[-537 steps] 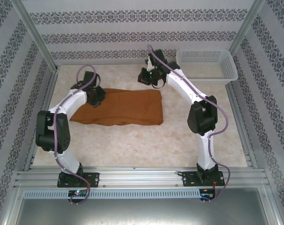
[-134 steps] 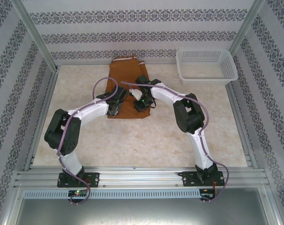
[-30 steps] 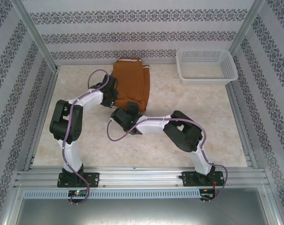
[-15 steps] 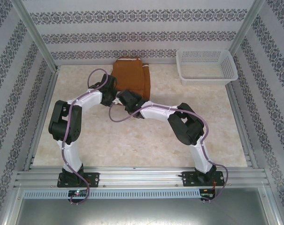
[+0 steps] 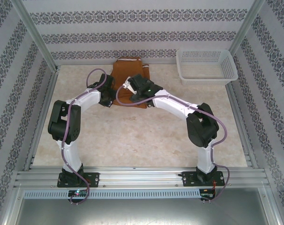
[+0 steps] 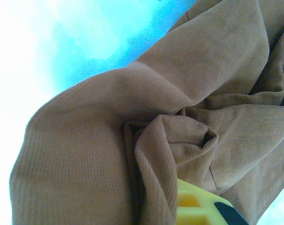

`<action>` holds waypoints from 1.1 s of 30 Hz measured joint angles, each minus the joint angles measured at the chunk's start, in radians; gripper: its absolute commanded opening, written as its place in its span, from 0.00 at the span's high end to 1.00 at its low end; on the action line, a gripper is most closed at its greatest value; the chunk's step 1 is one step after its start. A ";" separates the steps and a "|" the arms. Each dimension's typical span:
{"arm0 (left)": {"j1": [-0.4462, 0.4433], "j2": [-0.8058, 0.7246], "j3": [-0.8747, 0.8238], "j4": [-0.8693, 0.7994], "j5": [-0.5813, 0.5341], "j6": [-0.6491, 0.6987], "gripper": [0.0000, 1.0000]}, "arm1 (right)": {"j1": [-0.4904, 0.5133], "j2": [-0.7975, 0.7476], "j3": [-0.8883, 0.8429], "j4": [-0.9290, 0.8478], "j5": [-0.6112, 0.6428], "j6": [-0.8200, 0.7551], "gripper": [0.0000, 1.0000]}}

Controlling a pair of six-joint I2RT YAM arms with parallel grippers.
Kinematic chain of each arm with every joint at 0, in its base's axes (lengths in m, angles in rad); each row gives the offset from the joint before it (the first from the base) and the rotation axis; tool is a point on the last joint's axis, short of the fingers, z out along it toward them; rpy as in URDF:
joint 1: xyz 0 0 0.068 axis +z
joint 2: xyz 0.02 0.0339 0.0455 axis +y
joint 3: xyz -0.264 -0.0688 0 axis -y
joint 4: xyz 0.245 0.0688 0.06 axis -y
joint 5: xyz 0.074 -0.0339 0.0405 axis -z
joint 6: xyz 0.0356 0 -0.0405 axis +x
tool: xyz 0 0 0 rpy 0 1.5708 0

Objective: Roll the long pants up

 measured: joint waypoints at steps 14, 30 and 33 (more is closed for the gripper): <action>0.005 0.002 0.017 -0.021 0.000 0.012 1.00 | 0.002 0.040 0.050 -0.161 -0.184 0.124 0.07; 0.006 0.015 0.040 -0.046 0.008 0.026 1.00 | -0.102 0.197 0.136 -0.181 -0.401 0.162 0.78; 0.006 0.015 0.048 -0.052 0.011 0.026 0.99 | -0.121 0.211 0.179 -0.204 -0.480 0.178 1.00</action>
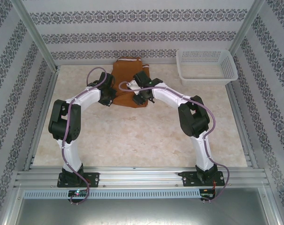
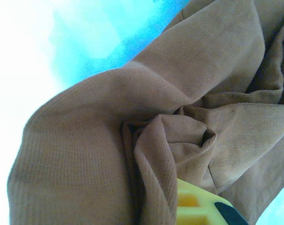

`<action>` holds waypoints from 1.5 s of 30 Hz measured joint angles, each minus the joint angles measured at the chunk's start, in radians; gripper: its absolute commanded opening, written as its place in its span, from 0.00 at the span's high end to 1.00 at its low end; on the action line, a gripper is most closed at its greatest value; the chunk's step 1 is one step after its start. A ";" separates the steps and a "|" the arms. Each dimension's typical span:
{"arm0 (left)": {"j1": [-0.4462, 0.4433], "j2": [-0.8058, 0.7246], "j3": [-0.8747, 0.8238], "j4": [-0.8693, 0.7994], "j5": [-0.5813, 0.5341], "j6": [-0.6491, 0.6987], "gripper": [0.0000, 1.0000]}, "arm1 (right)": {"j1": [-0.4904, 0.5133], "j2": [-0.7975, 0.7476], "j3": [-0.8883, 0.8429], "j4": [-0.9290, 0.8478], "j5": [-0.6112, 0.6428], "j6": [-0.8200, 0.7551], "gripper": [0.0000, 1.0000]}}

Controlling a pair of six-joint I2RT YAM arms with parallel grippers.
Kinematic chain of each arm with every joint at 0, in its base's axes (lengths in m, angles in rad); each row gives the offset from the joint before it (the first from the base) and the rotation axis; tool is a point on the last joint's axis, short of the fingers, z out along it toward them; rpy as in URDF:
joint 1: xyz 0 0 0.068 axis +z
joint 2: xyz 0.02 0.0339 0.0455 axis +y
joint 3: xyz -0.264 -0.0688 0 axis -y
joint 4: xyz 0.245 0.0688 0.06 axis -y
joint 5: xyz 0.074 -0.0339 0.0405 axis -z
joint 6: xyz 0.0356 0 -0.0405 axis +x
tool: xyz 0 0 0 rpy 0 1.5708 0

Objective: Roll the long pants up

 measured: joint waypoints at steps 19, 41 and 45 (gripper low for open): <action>0.013 -0.070 0.146 -0.130 -0.013 0.049 0.81 | -0.117 0.206 0.298 -0.295 -0.306 0.200 1.00; -0.146 -0.203 0.040 -0.153 0.010 -0.049 0.00 | -0.175 0.320 0.456 -0.433 -0.354 0.312 1.00; -0.172 -0.240 0.066 -0.242 -0.026 -0.033 0.12 | -0.179 0.335 0.475 -0.445 -0.362 0.315 1.00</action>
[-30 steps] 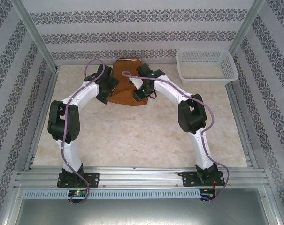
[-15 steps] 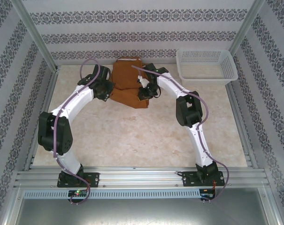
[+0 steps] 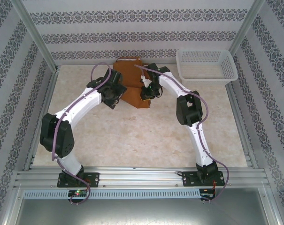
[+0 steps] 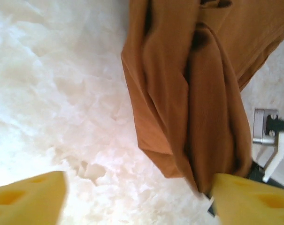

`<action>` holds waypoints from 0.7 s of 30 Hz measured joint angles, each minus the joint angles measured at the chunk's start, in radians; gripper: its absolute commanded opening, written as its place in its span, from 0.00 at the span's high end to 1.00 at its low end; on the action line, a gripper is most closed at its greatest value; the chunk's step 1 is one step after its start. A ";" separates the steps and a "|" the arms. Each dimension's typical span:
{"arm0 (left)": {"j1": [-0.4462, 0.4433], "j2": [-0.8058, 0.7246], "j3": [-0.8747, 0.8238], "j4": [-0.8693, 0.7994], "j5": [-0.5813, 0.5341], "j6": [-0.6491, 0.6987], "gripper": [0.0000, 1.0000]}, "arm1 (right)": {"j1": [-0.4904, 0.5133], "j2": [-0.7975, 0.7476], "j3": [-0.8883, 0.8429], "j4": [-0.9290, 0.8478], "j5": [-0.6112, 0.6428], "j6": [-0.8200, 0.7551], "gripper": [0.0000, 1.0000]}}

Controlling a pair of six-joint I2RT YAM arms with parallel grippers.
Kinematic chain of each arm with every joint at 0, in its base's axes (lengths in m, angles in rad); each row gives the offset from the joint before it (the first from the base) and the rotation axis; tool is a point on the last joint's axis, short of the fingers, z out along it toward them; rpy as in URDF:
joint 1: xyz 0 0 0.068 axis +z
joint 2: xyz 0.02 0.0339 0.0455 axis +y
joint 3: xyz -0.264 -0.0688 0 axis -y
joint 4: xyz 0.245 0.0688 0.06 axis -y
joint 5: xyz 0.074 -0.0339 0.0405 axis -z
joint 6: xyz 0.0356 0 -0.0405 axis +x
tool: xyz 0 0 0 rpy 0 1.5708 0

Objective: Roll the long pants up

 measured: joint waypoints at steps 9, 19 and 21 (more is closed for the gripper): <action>-0.035 -0.042 -0.003 -0.014 0.022 0.014 0.86 | 0.000 0.000 0.002 0.002 -0.011 0.000 1.00; -0.056 0.280 0.201 -0.005 -0.029 0.033 0.87 | 0.000 0.000 -0.002 0.004 -0.013 0.000 1.00; -0.049 0.314 0.249 -0.004 -0.072 0.036 0.87 | 0.000 0.000 -0.006 0.006 -0.016 0.000 1.00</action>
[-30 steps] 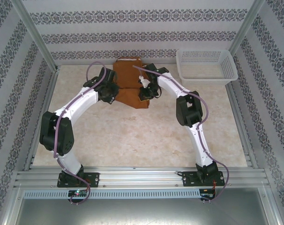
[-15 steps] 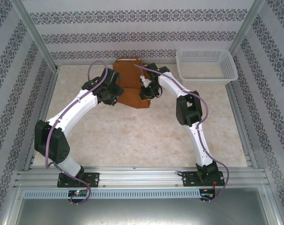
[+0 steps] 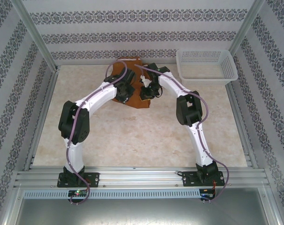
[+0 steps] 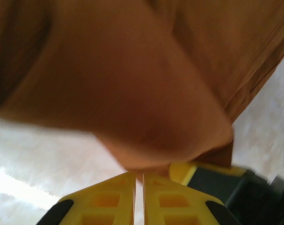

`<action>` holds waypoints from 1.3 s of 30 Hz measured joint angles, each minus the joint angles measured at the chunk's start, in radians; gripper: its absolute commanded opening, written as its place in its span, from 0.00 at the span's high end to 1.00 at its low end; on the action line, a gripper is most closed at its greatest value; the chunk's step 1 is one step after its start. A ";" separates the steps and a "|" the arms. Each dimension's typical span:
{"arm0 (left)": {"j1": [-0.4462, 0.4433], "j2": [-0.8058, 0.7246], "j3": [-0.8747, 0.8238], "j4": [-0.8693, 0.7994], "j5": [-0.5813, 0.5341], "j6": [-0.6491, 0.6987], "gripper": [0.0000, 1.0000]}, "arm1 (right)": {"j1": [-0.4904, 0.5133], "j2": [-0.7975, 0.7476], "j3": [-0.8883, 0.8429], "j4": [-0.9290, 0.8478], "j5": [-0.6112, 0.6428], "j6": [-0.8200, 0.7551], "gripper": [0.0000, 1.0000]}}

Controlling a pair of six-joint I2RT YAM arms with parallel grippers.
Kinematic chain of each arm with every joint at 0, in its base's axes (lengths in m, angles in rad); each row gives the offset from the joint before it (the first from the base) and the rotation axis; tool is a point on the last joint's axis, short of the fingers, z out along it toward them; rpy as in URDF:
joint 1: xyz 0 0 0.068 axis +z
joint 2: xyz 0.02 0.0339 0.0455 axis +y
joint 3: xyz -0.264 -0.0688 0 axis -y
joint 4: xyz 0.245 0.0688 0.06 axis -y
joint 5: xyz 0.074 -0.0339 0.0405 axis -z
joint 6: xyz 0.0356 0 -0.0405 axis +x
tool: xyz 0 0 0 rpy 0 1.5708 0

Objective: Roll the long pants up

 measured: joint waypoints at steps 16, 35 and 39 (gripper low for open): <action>0.126 0.162 0.002 0.036 -0.129 0.009 0.89 | 0.014 -0.060 -0.116 0.095 -0.020 -0.010 0.33; 0.137 0.206 0.049 0.024 -0.132 0.032 0.88 | 0.446 -0.478 -0.589 0.394 0.783 -0.411 0.05; 0.142 0.206 0.049 0.025 -0.120 0.043 0.88 | 0.428 -0.394 -0.612 0.504 0.897 -0.533 0.02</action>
